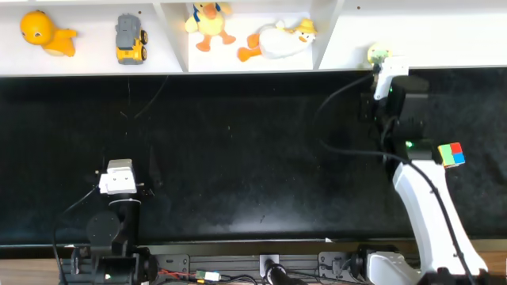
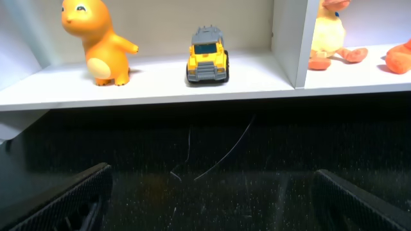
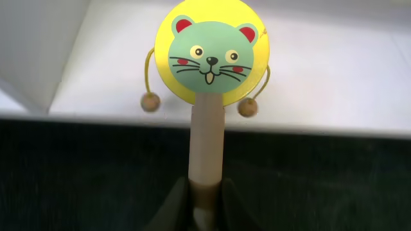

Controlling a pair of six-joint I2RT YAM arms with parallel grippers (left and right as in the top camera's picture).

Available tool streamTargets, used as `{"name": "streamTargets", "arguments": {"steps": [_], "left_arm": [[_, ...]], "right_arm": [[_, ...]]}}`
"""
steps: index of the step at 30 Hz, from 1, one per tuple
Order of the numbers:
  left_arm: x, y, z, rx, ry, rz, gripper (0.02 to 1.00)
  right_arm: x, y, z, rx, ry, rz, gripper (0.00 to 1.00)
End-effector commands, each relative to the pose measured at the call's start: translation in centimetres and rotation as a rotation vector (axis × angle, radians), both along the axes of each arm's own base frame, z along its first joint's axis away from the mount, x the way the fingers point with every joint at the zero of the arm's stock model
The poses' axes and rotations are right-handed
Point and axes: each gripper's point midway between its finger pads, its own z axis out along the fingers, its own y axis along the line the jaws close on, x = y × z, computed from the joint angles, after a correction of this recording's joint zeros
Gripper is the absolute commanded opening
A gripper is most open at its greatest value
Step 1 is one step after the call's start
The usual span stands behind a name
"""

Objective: Store Toys

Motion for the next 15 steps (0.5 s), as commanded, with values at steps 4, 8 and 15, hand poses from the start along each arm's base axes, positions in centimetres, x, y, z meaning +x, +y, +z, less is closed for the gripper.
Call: {"name": "streamTargets", "arguments": {"steps": [4,8,15], "left_arm": [[0.0,-0.3,0.1,0.019,-0.005,-0.014,0.998],[0.0,-0.3,0.1,0.018,-0.006,-0.014,0.998],[0.0,-0.3,0.1,0.019,-0.006,-0.014,0.998]], "right_arm": [[4.5,1.9,4.0,-0.022,-0.086,0.074,0.042],[6.1,2.4,3.3,-0.027,-0.086,0.089,0.042],[8.2,3.4,1.8,-0.007,-0.097,0.128,0.047]]}}
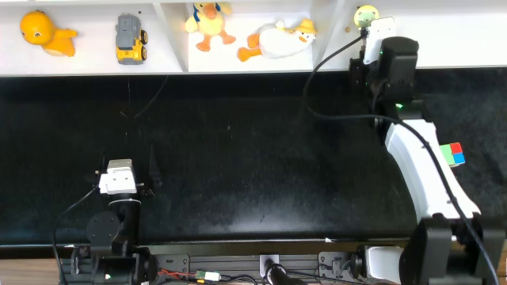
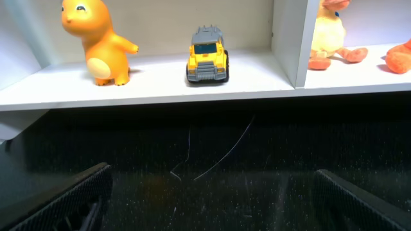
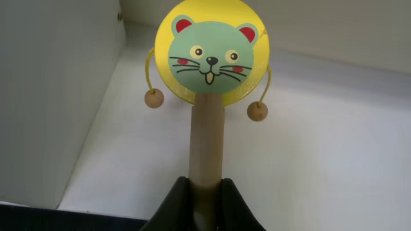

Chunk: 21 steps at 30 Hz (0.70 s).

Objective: Store Toys

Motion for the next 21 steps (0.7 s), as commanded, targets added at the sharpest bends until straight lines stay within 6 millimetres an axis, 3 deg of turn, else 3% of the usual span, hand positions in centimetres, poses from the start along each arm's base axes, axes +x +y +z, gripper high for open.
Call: {"name": "streamTargets", "arguments": {"steps": [1,9,21], "left_arm": [[0.0,-0.3,0.1,0.019,-0.006,-0.014,0.998],[0.0,-0.3,0.1,0.019,-0.006,-0.014,0.998],[0.0,-0.3,0.1,0.019,-0.006,-0.014,0.998]], "right_arm": [[1.6,1.0,0.9,0.013,-0.042,0.039,0.04],[3.7,1.4,0.0,0.022,-0.049,0.054,0.045],[4.5,2.2,-2.9,0.049,-0.003,0.09,0.045]]}}
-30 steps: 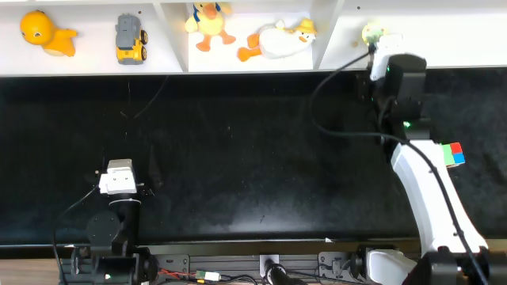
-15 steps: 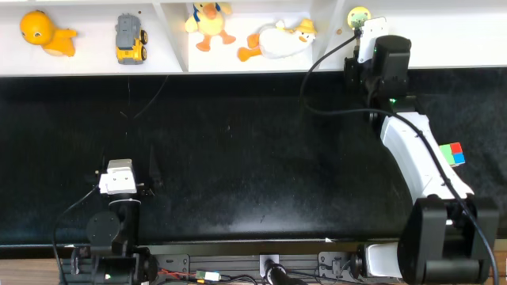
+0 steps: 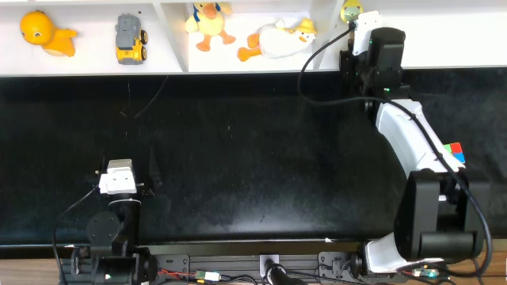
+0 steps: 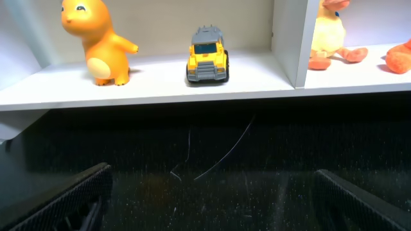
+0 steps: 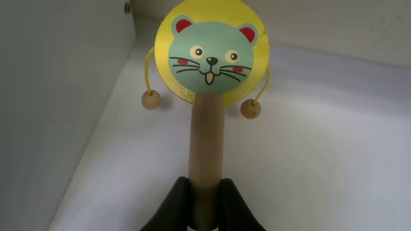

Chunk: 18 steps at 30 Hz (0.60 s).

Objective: Store Toys

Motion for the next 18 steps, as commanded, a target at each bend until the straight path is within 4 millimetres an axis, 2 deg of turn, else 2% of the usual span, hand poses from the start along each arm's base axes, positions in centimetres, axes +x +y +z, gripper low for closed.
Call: {"name": "streamTargets", "arguments": {"steps": [1,13,18], "left_arm": [[0.0,-0.3,0.1,0.019,-0.006,-0.014,0.998],[0.0,-0.3,0.1,0.019,-0.005,-0.014,0.998],[0.0,-0.3,0.1,0.019,-0.006,-0.014,0.998]], "right_arm": [[0.8,0.9,0.4,0.015,-0.015,0.029,0.047],[0.7,1.3,-1.4,0.044,0.031,0.038,0.053],[0.5,1.3,-2.1,0.056,0.054,0.03,0.102]]}}
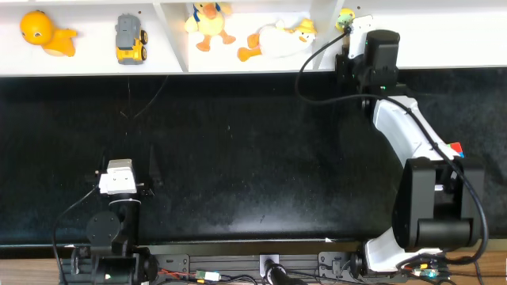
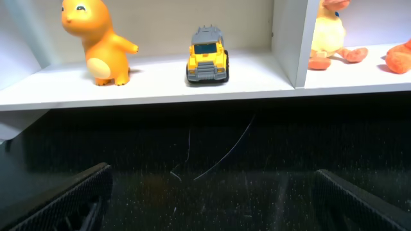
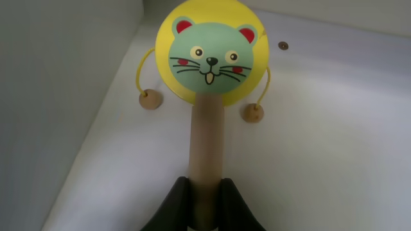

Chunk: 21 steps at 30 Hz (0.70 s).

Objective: Store Toys

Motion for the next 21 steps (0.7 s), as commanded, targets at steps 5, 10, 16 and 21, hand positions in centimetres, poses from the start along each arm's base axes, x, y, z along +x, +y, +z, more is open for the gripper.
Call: {"name": "streamTargets", "arguments": {"steps": [5,10,16,21], "left_arm": [[-0.03,-0.27,0.12,0.019,-0.005,-0.014,0.998],[-0.03,-0.27,0.12,0.019,-0.005,-0.014,0.998],[-0.03,-0.27,0.12,0.019,-0.005,-0.014,0.998],[-0.03,-0.27,0.12,0.019,-0.005,-0.014,0.998]], "right_arm": [[0.38,0.76,-0.21,0.025,0.01,0.01,0.209],[0.37,0.79,-0.22,0.031,0.011,0.006,0.266],[0.34,0.78,-0.25,0.034,0.013,0.003,0.325],[-0.08,0.86,0.53,0.051,0.015,-0.008,0.467]]}}
